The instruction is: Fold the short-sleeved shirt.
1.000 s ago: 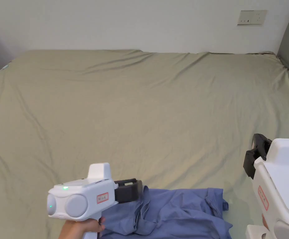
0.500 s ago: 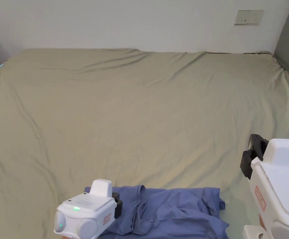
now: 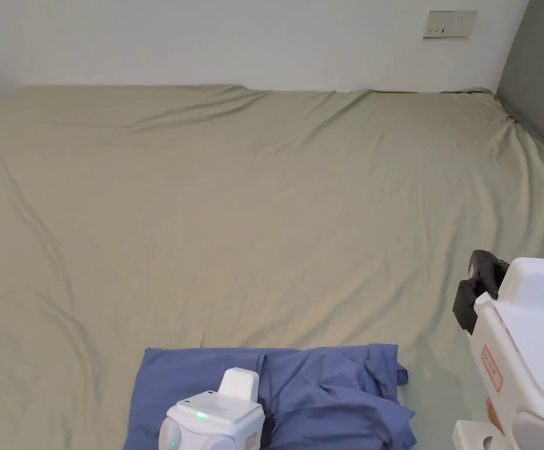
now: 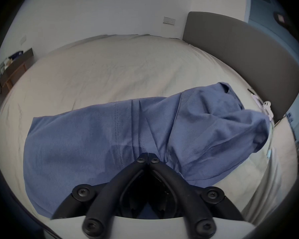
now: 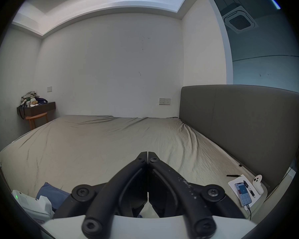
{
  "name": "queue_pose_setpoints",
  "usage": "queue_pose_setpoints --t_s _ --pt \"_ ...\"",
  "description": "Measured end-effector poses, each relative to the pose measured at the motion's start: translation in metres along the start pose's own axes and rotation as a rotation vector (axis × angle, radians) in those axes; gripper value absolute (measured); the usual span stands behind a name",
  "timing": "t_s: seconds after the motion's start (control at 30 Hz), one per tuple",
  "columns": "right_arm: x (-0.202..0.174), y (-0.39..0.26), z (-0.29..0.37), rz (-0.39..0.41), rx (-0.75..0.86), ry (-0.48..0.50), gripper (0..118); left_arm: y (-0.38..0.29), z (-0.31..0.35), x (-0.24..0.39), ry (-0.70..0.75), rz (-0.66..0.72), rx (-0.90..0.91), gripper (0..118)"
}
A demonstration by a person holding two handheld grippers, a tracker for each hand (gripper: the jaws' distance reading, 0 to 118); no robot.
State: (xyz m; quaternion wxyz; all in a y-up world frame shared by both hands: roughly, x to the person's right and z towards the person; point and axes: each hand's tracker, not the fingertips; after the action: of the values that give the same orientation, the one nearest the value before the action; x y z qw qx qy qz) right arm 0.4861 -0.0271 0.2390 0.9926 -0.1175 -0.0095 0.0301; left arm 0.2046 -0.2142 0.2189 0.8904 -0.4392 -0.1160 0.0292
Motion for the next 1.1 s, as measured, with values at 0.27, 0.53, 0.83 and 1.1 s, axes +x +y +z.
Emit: queue_pose_setpoints --t_s 0.27,0.53,0.83,1.1 --pt "-0.011 0.004 0.000 0.005 0.008 0.024 1 0.037 0.076 -0.062 -0.216 0.217 0.153 0" --pt "-0.025 0.005 -0.003 0.019 0.001 0.048 1 0.033 0.108 -0.178 -0.231 0.504 0.131 54" --pt "-0.039 0.004 -0.008 0.034 -0.014 0.067 1 0.004 0.081 -0.231 -0.215 0.648 0.026 118" --pt "-0.037 -0.004 -0.011 0.062 -0.045 0.054 1 0.006 0.065 -0.200 -0.244 0.573 0.015 70"
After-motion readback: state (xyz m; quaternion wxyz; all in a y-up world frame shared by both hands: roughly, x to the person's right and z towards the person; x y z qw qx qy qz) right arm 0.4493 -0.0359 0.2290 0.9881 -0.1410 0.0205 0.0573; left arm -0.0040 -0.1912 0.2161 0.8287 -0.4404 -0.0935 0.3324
